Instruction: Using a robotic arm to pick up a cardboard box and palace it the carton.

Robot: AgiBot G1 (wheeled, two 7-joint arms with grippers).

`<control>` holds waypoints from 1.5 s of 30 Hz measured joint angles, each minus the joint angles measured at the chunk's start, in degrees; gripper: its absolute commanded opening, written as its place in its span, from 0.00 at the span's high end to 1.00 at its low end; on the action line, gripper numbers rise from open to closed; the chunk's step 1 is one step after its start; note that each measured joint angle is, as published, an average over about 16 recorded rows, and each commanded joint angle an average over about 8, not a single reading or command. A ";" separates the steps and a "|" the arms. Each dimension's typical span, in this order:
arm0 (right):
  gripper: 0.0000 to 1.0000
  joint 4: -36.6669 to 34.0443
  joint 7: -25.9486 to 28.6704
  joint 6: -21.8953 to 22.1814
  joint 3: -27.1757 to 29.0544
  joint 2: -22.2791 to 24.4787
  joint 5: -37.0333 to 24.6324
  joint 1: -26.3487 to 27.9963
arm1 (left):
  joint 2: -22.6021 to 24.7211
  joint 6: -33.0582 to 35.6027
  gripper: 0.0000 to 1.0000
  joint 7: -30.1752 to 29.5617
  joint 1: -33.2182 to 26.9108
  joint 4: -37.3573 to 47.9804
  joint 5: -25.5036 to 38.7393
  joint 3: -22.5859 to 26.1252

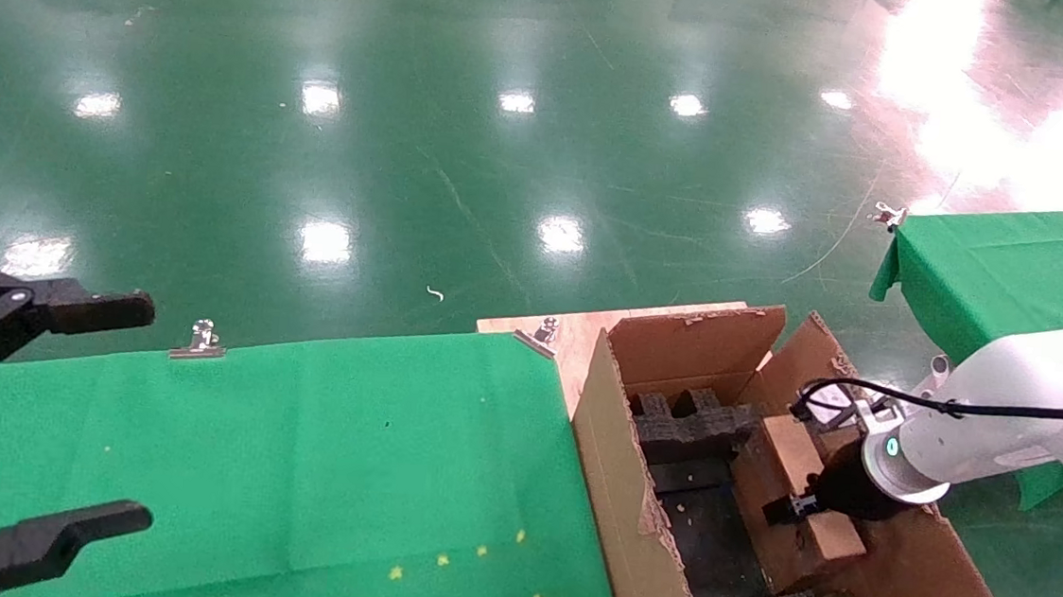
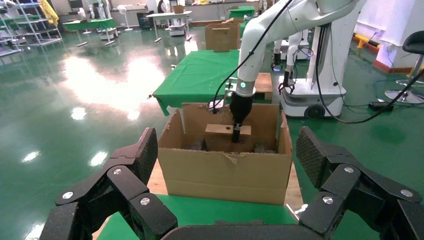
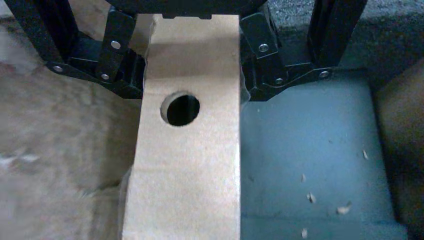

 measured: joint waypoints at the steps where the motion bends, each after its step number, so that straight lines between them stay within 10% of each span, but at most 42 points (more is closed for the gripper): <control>1: 1.00 -0.60 -0.48 -0.11 0.07 -0.24 0.34 -0.27 | 0.00 0.00 0.00 0.00 0.00 0.00 0.00 0.00; 9: 0.95 -5.00 -3.84 -0.63 0.66 -2.17 2.45 -2.08 | 0.00 -0.01 0.00 0.01 0.00 0.00 -0.01 0.01; 17: 0.01 -7.43 -5.59 -0.82 1.06 -3.30 3.56 -3.05 | -0.01 -0.02 0.00 0.01 0.01 0.01 -0.01 0.01; 45: 0.00 -4.10 -4.60 -0.99 1.24 -1.54 2.30 0.76 | -0.01 -0.03 0.00 0.03 0.00 0.03 -0.04 0.03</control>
